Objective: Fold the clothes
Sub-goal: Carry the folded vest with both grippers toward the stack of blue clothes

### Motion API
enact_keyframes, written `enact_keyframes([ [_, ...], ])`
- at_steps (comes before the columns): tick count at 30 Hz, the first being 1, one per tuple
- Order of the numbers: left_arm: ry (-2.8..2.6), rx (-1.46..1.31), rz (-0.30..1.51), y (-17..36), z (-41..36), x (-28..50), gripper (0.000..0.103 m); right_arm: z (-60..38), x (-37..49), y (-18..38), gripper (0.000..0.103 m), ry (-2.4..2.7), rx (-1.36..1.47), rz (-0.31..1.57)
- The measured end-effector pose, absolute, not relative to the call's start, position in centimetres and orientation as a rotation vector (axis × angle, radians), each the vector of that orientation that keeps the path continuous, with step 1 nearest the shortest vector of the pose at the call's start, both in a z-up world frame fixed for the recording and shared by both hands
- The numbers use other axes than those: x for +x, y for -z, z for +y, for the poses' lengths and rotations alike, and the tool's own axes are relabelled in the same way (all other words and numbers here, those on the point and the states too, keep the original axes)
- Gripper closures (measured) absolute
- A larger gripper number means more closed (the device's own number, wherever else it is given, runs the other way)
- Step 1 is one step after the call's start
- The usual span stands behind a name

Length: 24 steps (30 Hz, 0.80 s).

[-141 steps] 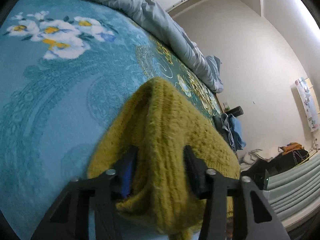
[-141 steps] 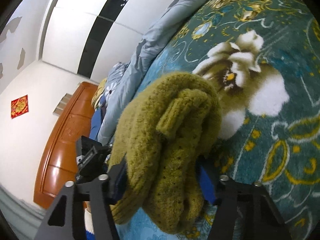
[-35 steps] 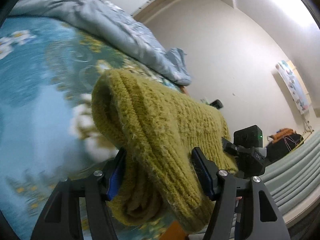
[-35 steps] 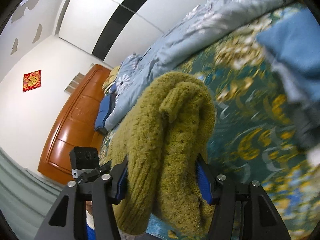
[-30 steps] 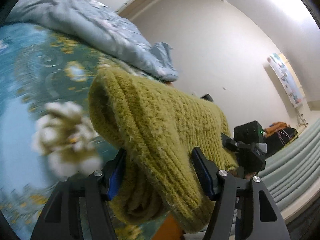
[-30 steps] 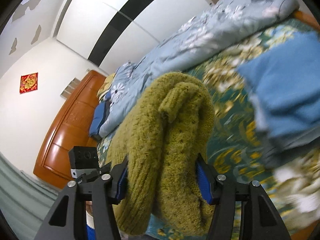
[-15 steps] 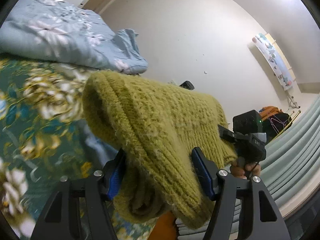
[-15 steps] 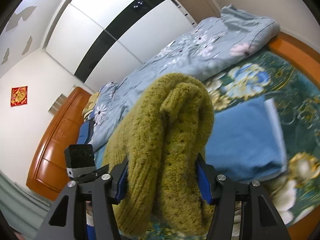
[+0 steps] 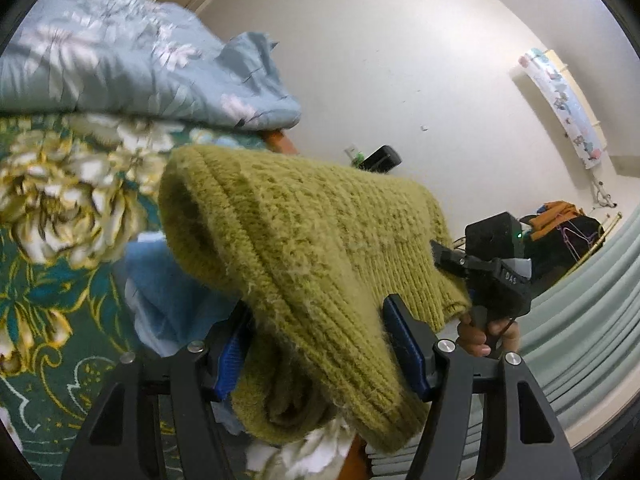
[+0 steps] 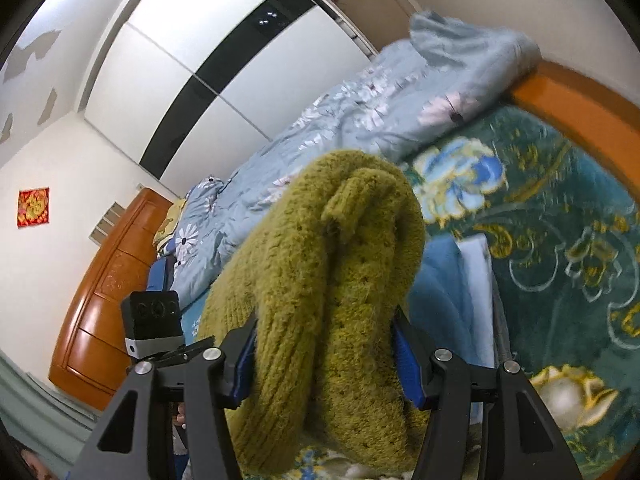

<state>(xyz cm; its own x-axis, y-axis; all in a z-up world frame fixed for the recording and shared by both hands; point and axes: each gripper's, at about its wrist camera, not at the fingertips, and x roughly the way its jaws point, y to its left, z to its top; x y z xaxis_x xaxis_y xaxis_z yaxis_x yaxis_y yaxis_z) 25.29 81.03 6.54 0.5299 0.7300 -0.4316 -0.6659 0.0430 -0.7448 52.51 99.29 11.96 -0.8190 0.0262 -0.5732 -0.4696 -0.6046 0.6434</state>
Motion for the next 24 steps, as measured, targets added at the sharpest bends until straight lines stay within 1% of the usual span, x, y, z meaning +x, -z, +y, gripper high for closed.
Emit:
enact_keyframes([
  [3,-1.063,-1.110,-0.090,-4.4,81.1,24.7,0.037,100.7,53.3,-8.2,0.042,-2.432,-0.730,1.307],
  [5,-1.062,-1.101,-0.102,-3.8,81.2,24.7,0.036,101.3,54.1,-6.8,0.042,-2.439,-0.666,1.364],
  [12,-1.083,-1.126,-0.104,-2.9,81.7,24.9,0.035,101.6,54.7,-5.1,0.041,-2.436,-0.616,1.400],
  [21,-1.175,-1.116,-0.013,-5.4,80.9,24.8,0.035,100.0,55.2,-7.6,0.038,-2.360,-0.650,1.271],
  [24,-1.238,-1.100,0.037,-6.5,80.0,24.7,0.035,99.0,55.9,-9.6,0.038,-2.290,-0.652,1.154],
])
